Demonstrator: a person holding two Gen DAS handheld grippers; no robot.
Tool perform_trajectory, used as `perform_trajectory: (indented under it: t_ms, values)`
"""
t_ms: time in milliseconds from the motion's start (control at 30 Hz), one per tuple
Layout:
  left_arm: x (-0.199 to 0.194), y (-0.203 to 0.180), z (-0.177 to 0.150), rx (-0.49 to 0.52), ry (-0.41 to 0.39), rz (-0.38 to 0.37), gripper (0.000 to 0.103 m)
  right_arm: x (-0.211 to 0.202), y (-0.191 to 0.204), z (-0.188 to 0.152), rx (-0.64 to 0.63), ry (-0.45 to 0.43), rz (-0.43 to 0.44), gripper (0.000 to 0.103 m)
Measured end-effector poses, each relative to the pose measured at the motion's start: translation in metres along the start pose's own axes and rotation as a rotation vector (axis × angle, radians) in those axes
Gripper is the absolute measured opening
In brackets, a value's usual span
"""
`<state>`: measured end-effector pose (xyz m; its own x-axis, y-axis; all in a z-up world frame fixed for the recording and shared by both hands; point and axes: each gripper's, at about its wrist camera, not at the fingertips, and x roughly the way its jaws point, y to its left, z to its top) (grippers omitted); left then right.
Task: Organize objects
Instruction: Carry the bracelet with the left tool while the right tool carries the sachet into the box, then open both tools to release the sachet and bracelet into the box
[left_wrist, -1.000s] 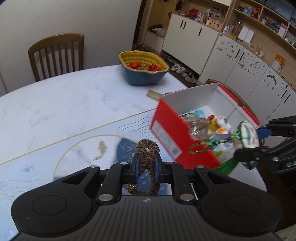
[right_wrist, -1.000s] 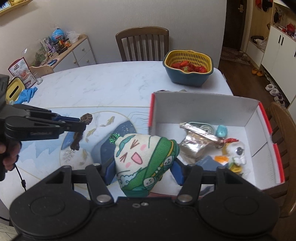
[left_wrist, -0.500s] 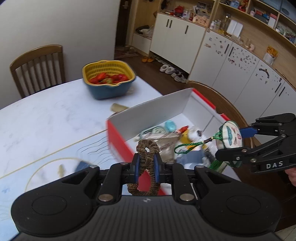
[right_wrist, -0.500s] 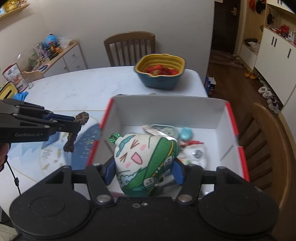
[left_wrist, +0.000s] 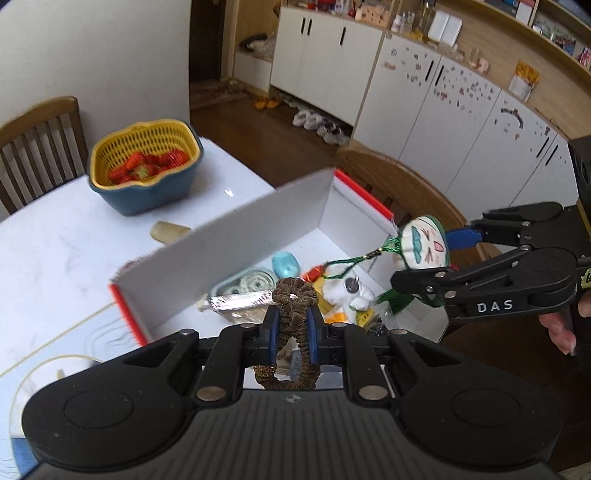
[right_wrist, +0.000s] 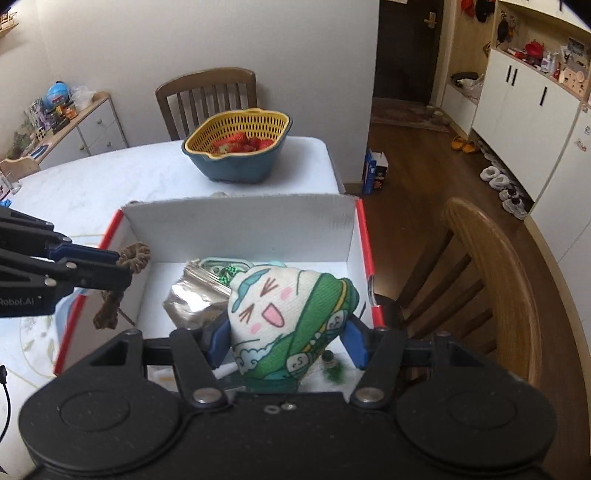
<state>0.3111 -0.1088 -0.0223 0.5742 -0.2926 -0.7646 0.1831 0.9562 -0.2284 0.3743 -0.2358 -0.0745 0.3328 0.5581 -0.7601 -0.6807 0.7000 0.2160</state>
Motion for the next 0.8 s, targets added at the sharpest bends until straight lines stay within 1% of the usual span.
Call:
perform_trajectory:
  t_ms: [100, 267, 500, 600, 800]
  values:
    - [0.019, -0.003, -0.003, 0.004, 0.04, 0.021, 0.015, 0.014, -0.003, -0.003, -0.027, 0.027, 0.011, 0.061]
    - [0.042, -0.004, -0.01, -0.004, 0.093, 0.042, 0.015, 0.036, 0.006, -0.012, -0.083, 0.065, 0.014, 0.061]
    - [0.064, -0.003, -0.02, -0.007, 0.155, 0.063, 0.015, 0.056, 0.007, -0.022, -0.096, 0.119, 0.027, 0.061]
    - [0.07, -0.001, -0.022, -0.016, 0.174, 0.079, 0.015, 0.058, 0.011, -0.025, -0.125, 0.114, 0.016, 0.063]
    - [0.079, 0.003, -0.022, -0.044, 0.209, 0.087, 0.015, 0.061, 0.015, -0.024, -0.137, 0.12, 0.022, 0.065]
